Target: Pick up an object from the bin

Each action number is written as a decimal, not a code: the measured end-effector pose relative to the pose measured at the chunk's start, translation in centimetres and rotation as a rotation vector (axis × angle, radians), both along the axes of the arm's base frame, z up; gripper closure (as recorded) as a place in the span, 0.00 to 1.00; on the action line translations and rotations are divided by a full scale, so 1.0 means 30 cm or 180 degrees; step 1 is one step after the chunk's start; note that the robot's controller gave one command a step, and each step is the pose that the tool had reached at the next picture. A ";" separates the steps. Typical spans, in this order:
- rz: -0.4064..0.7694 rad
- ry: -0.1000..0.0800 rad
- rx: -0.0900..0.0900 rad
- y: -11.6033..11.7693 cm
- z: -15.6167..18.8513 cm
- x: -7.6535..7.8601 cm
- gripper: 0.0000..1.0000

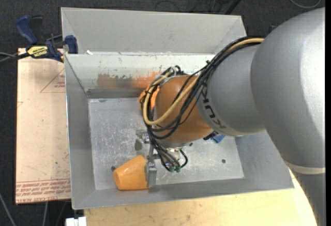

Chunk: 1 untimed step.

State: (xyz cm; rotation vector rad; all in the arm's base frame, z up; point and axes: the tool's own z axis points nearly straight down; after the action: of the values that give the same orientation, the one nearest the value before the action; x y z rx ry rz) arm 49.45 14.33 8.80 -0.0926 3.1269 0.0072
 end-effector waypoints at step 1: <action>0.0755 0.0008 -0.0025 0.180 -0.015 0.028 1.00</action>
Offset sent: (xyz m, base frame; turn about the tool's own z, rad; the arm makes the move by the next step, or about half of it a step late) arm 0.0000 0.0000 0.0000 0.0000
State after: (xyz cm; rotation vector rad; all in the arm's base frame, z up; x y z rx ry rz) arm 50.31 19.71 8.35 -0.4622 3.0974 -0.0027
